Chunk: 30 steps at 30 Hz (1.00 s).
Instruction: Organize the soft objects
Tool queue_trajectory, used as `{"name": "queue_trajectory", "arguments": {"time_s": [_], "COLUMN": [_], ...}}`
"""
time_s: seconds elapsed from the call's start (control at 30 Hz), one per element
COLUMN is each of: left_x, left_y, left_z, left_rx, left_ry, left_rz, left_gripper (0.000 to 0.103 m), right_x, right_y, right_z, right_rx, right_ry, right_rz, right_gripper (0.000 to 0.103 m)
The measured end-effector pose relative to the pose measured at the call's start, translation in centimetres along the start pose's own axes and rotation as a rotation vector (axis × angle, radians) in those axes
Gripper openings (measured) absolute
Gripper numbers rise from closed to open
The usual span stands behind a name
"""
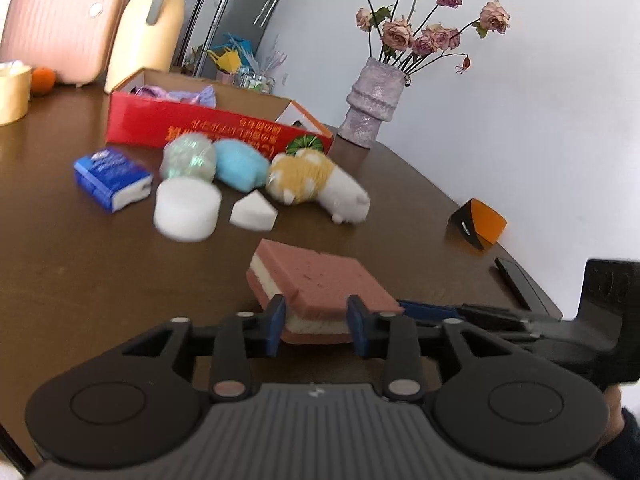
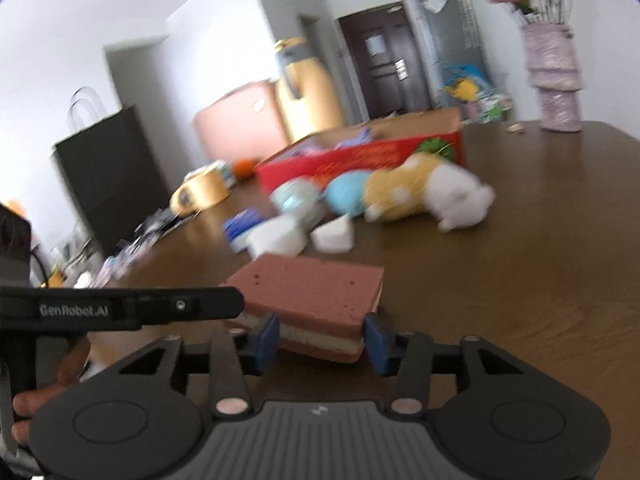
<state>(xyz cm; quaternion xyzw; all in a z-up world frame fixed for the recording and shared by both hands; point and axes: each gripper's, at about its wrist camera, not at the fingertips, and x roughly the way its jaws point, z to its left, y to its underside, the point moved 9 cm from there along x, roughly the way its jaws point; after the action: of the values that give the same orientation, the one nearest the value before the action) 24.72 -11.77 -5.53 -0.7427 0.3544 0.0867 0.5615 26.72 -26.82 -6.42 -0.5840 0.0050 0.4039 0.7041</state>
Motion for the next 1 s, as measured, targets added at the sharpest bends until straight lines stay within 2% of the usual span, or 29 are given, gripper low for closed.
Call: {"name": "queue_trajectory", "arguments": {"time_s": [0.1,0.17,0.3,0.37,0.43,0.47,0.7,0.77,0.83,0.93,1.0], "left_x": [-0.4,-0.7,0.0,0.6,1.3,1.5,1.8,1.9,2.5,5.1,8.1], "left_y": [0.4,0.1,-0.4,0.1,0.6,0.7,-0.6,-2.3,-5.5,-12.3,-17.5], "left_z": [1.0,1.3,1.7,1.6,1.7,1.8,1.9,1.8,1.7,2.0,2.8], "left_rx": [0.013,-0.016,-0.050,-0.061,-0.085,-0.101,-0.118,-0.121,-0.114,-0.066,-0.082], "left_ry": [-0.066,-0.049,-0.048,-0.042,-0.027,-0.013,-0.002,0.019,0.039,0.044,0.045], "left_rz": [-0.006,-0.015,0.001,0.029,0.065,0.072,0.049,0.024,0.000,-0.039,-0.035], "left_gripper": [0.040,0.048,0.049,0.047,0.038,0.037,0.033,0.032,0.031,0.031,0.031], "right_x": [-0.6,-1.1,-0.8,0.2,0.9,1.1,2.2,1.8,1.4,2.1,3.6], "right_y": [0.3,-0.1,-0.8,-0.8,-0.6,-0.4,-0.3,-1.0,-2.6,-7.1,-11.3], "right_z": [0.7,0.8,-0.2,-0.4,-0.7,-0.8,-1.3,-1.1,-1.2,-2.1,-3.2], "right_rx": [0.009,0.026,0.083,0.099,0.123,0.130,0.165,0.155,0.161,0.156,0.148], "right_ry": [-0.043,-0.037,-0.012,-0.014,-0.018,-0.018,-0.038,-0.034,-0.037,-0.034,-0.025], "right_rz": [0.010,-0.010,-0.023,-0.015,0.001,0.007,0.037,0.020,-0.013,-0.071,-0.110], "right_gripper": [0.047,0.047,0.045,0.039,0.036,0.034,0.028,0.027,0.027,0.027,0.026]}}
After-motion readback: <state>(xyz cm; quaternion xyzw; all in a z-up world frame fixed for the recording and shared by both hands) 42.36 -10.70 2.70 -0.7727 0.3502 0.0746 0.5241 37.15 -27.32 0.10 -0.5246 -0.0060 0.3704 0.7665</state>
